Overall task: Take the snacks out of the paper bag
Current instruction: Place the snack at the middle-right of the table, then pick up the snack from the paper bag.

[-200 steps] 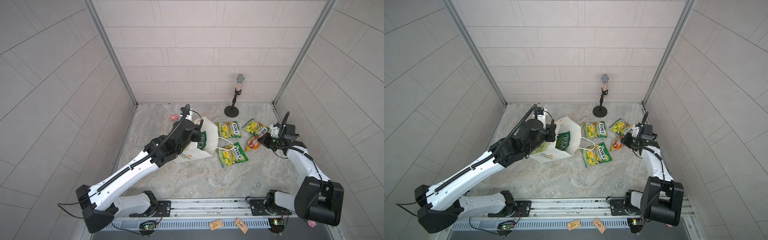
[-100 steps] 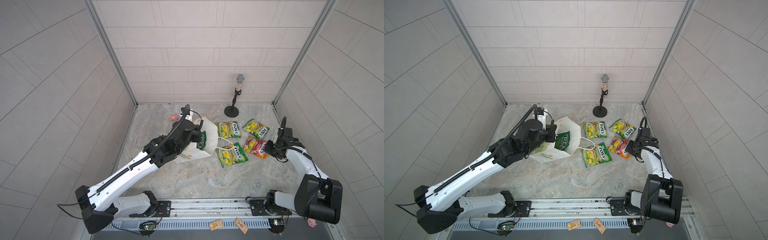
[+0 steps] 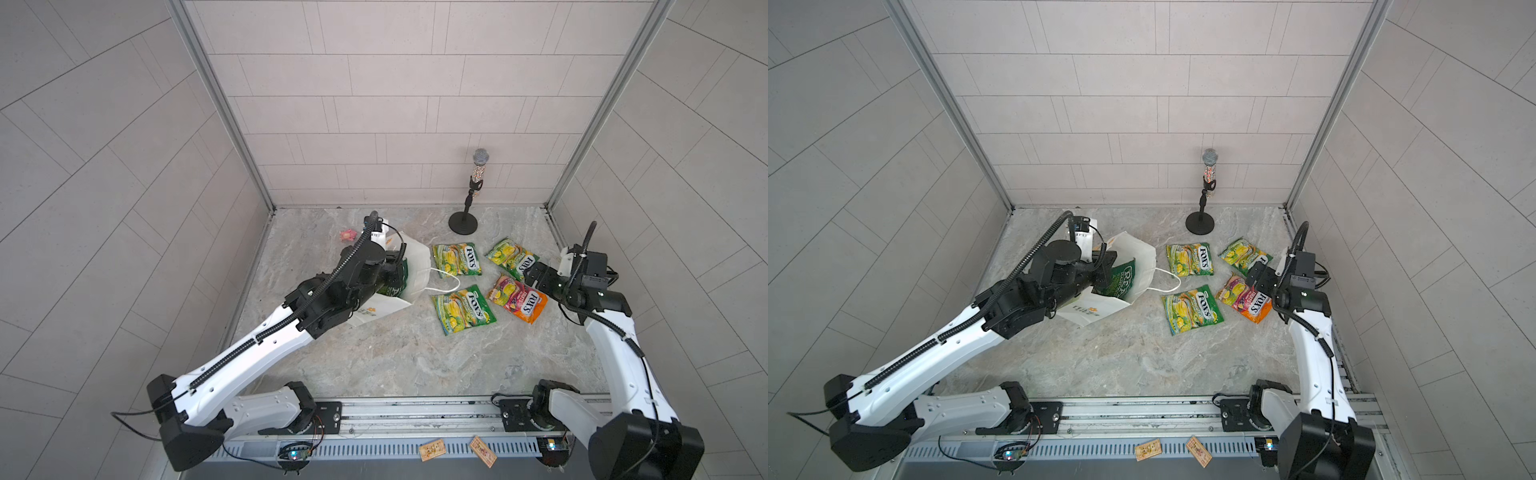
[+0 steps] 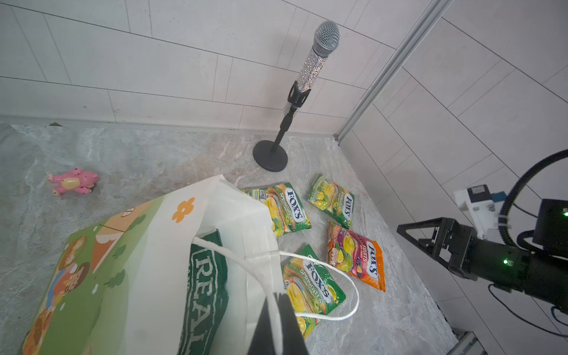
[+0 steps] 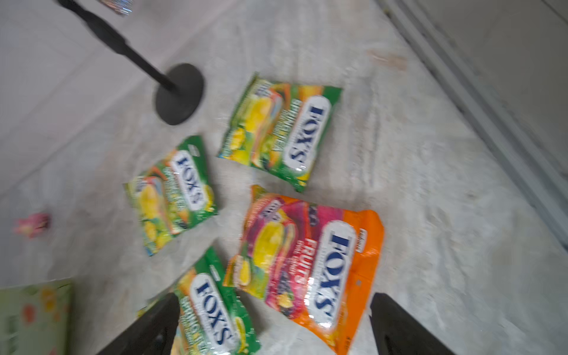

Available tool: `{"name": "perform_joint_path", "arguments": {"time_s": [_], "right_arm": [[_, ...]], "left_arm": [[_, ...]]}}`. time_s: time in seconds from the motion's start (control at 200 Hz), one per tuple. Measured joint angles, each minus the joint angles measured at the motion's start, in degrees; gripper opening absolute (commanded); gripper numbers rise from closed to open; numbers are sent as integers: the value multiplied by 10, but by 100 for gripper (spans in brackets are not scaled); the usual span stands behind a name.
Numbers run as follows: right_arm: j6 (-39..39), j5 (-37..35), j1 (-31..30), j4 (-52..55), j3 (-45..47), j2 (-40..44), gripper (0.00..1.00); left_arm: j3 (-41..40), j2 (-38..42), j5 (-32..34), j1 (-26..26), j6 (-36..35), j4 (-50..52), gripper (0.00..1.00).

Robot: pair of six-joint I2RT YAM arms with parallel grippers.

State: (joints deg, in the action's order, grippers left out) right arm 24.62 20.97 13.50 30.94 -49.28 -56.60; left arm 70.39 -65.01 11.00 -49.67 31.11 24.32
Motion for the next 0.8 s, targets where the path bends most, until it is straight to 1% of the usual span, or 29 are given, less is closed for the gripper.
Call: {"name": "perform_joint_path", "arguments": {"time_s": [0.07,0.15,0.215,0.28,0.39,0.425,0.49,0.54,0.74,0.8], "right_arm": [[7,40,-48,-16,-7,2,92],[15,70,-123,-35,-15,-1,88],[29,87,-177,-54,-17,0,80],[47,97,-222,-75,-16,0,76],[76,101,-284,-113,-14,-7,69],[85,101,-302,-125,-13,-12,65],[99,100,-334,-147,-12,-27,61],[112,97,-358,-163,-12,-39,56],[139,74,-443,-213,-13,-99,52],[145,66,-463,-225,-13,-116,49]], "left_arm": [[-5,0,-16,0,0,-9,0],[-10,0,-32,0,2,-18,0],[-13,0,-42,0,5,-22,0],[-14,-1,-50,0,11,-26,0],[-15,-4,-65,0,23,-37,0],[-15,-6,-70,0,26,-41,0],[-15,-10,-78,0,30,-46,0],[-15,-14,-83,0,32,-48,0],[-15,-21,-94,0,41,-52,0],[-15,-22,-95,0,42,-54,0]]}}
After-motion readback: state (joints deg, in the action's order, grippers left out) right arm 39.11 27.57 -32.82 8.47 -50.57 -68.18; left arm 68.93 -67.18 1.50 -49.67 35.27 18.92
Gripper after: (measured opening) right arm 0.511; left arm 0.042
